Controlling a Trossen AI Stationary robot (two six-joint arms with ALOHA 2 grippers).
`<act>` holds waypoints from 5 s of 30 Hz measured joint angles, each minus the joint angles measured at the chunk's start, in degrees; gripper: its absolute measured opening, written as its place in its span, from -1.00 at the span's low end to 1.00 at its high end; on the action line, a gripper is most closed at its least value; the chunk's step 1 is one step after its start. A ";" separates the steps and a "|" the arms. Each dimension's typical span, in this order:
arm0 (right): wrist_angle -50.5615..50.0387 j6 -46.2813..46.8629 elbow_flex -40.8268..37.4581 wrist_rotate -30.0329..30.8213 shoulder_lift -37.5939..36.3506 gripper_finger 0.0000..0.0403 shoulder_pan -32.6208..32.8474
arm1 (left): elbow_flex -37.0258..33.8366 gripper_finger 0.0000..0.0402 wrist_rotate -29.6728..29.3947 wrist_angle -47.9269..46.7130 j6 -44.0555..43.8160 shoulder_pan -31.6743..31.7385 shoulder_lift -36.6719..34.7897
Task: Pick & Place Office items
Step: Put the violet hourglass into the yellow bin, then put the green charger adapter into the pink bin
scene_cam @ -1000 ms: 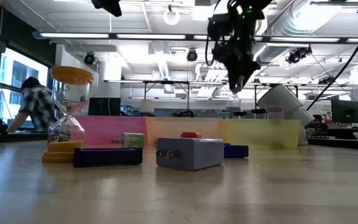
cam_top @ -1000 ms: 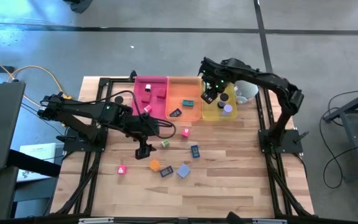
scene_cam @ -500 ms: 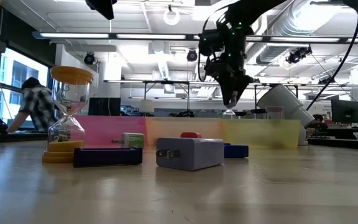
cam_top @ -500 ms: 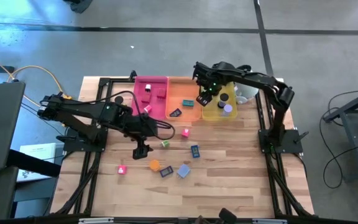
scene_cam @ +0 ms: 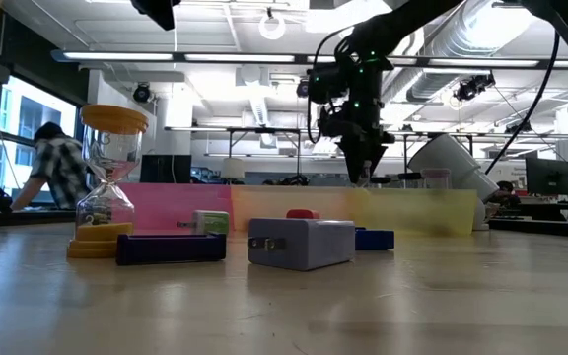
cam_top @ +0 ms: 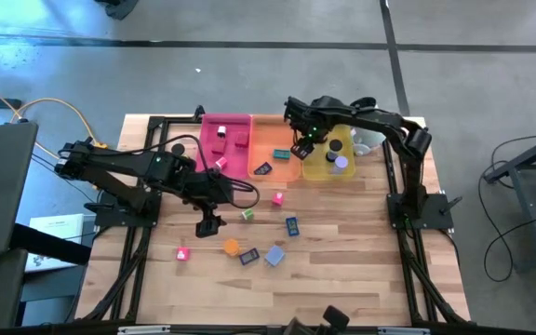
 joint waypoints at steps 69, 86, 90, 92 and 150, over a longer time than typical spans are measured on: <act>1.09 -2.31 0.31 -0.11 -11.28 0.93 -0.26 | 0.00 0.61 -0.35 2.96 3.94 5.17 -0.60; 1.44 5.23 0.31 -4.02 -28.94 0.92 14.34 | -0.04 0.61 -13.70 1.92 5.99 8.88 2.10; 1.73 6.62 0.31 -3.99 -30.03 0.92 18.60 | -0.04 0.61 -10.01 2.38 5.44 9.41 5.09; 1.72 6.24 0.30 -3.61 -30.00 0.92 20.70 | -0.04 0.61 -9.51 2.52 5.16 9.08 6.91; -2.21 11.63 0.27 9.25 -29.90 0.92 43.93 | -4.12 0.51 -3.74 12.89 -14.67 7.72 29.18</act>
